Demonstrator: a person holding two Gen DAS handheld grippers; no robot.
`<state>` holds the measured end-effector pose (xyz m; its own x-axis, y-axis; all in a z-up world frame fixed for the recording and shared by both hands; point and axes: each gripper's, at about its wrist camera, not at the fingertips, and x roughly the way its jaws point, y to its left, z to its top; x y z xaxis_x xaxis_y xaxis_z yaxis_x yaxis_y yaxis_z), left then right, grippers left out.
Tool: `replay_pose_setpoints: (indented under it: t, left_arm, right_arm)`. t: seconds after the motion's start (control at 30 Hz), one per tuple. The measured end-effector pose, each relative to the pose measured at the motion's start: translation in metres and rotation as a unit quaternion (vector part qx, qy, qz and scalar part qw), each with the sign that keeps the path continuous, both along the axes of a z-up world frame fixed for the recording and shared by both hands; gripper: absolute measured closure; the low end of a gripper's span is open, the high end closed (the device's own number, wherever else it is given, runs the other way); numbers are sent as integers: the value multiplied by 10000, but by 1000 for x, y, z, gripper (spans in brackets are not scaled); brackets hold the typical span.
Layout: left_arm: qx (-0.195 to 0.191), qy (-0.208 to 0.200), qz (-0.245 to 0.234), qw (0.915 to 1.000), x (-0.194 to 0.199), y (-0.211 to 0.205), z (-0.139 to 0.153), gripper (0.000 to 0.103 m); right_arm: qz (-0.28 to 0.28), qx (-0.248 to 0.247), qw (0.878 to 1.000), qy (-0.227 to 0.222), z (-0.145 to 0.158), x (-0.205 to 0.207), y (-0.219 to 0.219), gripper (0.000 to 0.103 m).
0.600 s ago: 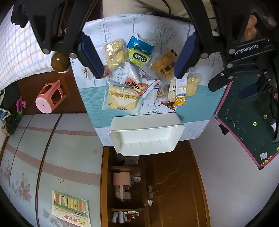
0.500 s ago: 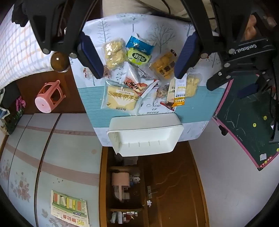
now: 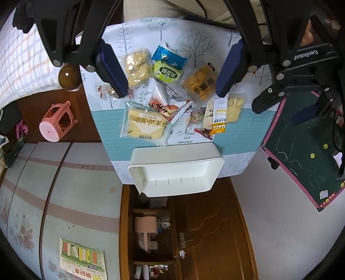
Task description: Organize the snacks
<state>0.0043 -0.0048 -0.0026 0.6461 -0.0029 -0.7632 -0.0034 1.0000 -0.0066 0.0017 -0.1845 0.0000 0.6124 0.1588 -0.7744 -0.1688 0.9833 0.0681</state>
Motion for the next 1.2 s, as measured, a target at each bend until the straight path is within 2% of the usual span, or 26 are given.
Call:
replay_pose_setpoints:
  t: [1.2]
  left_arm:
    - [306, -112, 68, 9994, -8, 2, 5, 1]
  right_arm:
    - [41, 19, 9999, 99, -3, -3, -1, 19]
